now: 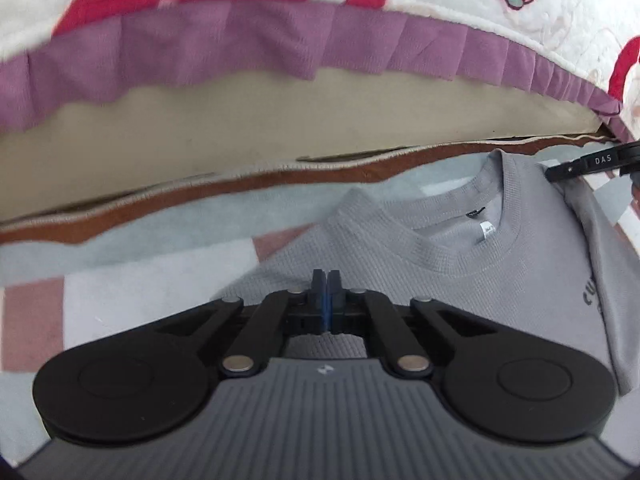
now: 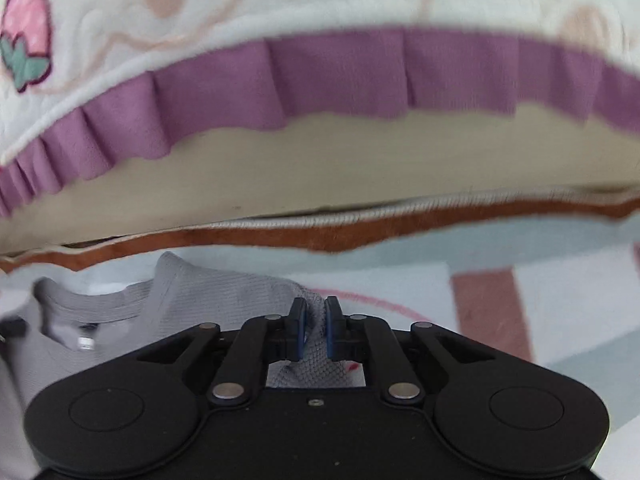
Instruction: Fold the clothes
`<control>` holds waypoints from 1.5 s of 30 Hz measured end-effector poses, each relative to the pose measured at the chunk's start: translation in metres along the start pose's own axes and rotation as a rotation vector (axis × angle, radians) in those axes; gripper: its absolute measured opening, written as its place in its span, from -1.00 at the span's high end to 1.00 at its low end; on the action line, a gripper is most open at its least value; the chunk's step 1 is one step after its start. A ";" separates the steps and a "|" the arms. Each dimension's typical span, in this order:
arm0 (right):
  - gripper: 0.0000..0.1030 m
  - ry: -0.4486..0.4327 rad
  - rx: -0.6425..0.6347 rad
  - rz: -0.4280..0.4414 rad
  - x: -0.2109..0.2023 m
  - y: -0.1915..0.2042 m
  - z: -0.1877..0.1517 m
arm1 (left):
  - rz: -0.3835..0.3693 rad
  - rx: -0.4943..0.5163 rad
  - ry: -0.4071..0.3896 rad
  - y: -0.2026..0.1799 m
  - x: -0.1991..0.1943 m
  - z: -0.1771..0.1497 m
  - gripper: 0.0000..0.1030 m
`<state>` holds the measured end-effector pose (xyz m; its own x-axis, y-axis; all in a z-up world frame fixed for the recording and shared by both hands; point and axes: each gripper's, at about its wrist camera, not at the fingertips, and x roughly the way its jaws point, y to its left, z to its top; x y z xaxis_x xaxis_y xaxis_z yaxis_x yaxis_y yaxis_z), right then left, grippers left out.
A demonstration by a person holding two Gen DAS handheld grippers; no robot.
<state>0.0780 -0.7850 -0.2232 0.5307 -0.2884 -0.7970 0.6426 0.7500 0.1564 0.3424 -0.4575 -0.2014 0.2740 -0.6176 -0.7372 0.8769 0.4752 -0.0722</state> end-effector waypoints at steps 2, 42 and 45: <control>0.82 -0.039 -0.040 -0.037 -0.007 0.008 0.004 | 0.075 0.032 -0.019 -0.004 -0.002 0.002 1.00; -0.09 0.208 0.091 0.050 -0.310 -0.050 -0.324 | -0.013 -0.338 0.166 -0.112 -0.298 -0.258 0.19; -0.09 0.248 0.243 0.048 -0.328 -0.085 -0.350 | -0.091 -0.283 0.164 -0.139 -0.313 -0.262 0.15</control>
<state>-0.3446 -0.5458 -0.1792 0.4328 -0.0805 -0.8979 0.7487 0.5868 0.3083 0.0312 -0.1664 -0.1367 0.1122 -0.5678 -0.8155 0.7440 0.5920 -0.3098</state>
